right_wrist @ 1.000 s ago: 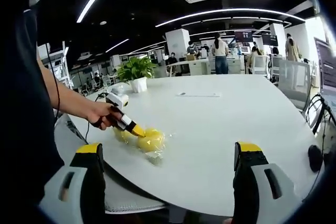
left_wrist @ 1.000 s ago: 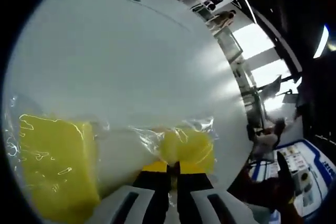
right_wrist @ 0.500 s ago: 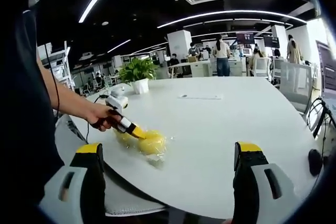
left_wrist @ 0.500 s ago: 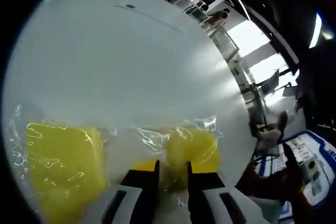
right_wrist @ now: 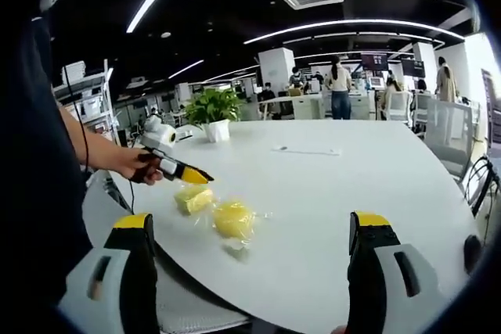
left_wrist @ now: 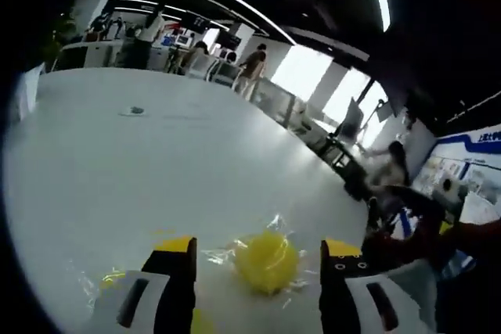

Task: Compare the silicone blocks by pressing each to a similar depth, holding the contact briefly, and releasing to observe deformation and rebound differences across the visible hardness samples.

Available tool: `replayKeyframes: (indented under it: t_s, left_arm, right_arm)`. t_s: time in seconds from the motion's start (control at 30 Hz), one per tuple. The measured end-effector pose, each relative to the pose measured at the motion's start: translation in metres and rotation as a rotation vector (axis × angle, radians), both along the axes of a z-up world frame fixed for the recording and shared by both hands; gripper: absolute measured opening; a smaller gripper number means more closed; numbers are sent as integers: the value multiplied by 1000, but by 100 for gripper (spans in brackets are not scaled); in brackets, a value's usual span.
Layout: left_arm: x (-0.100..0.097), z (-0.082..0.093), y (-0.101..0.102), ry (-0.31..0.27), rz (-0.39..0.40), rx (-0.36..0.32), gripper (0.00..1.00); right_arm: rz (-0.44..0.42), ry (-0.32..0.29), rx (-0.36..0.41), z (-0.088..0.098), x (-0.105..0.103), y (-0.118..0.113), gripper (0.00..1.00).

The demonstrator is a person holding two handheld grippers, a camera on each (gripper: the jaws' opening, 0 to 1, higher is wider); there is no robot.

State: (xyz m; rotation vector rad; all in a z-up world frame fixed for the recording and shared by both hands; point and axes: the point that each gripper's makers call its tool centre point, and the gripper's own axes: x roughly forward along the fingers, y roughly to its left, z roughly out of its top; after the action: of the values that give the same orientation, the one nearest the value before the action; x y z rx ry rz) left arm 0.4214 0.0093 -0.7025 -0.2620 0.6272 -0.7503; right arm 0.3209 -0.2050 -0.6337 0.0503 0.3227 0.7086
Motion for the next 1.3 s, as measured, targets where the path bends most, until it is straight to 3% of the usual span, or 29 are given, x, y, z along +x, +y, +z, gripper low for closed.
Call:
replayKeyframes:
  t_s: [0.07, 0.3, 0.53, 0.97, 1.3]
  left_arm:
    - [0, 7, 12, -44, 7, 33, 69]
    - [-14, 22, 59, -97, 54, 84, 77]
    - [-36, 23, 103, -150, 111, 132, 88]
    - [-67, 26, 162, -202, 187, 160, 100]
    - [-91, 25, 190, -229, 252, 155, 100]
  right_arm:
    - [4, -1, -3, 0, 3, 1, 97]
    - [32, -11, -10, 6, 13, 10, 97]
    - [59, -20, -42, 3, 19, 19, 97]
    - [25, -17, -68, -12, 26, 17, 97]
    - [2, -21, -86, -14, 27, 13, 97]
